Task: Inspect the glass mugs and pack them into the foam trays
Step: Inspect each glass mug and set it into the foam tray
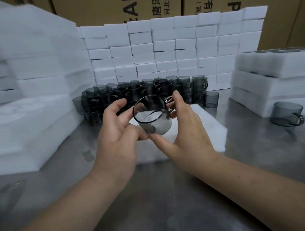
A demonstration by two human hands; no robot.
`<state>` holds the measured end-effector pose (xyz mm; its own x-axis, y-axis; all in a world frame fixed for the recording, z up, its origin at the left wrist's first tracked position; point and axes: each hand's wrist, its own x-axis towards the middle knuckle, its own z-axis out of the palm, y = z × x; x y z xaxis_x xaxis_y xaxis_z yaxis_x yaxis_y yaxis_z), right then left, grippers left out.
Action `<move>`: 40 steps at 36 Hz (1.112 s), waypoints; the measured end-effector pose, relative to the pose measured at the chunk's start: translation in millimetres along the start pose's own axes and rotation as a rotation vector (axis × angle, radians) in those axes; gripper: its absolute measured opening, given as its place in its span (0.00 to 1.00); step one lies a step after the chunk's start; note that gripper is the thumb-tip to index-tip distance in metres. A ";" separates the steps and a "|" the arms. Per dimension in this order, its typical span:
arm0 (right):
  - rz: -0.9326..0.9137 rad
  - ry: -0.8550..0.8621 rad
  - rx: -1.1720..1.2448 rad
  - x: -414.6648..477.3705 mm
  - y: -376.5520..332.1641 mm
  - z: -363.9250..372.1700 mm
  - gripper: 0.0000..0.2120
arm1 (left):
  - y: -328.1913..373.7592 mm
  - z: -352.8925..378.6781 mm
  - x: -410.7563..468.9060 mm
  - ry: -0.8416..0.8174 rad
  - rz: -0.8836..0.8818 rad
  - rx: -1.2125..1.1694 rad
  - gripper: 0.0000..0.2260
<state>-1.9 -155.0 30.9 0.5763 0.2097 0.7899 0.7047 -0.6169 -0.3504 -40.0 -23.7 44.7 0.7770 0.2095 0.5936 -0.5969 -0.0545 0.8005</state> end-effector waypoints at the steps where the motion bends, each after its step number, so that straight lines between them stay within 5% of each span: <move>1: 0.002 -0.004 0.005 0.2 0.4 0.0 0.45 | -2.0 -1.4 -0.2 -0.005 0.027 0.041 0.20; 15: 0.000 0.015 0.188 -4.3 2.6 -4.5 0.37 | -6.0 -6.3 -1.9 -0.001 0.156 0.594 0.15; 22: -0.047 -0.034 0.198 -4.5 -0.1 -4.0 0.37 | -3.2 -8.5 0.2 -0.114 0.248 0.666 0.26; 31: -0.075 -0.076 0.164 -3.1 0.2 -4.3 0.49 | -7.8 -6.1 -4.9 -0.115 0.394 0.591 0.14; 40: -0.094 -0.085 0.146 -2.7 5.8 -0.8 0.47 | -5.3 -8.3 -4.4 -0.220 0.355 0.546 0.15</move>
<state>0.3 -159.7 27.1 0.5340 0.3282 0.7792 0.8058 -0.4768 -0.3513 -41.9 -16.2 37.2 0.6100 -0.1117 0.7845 -0.6814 -0.5794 0.4473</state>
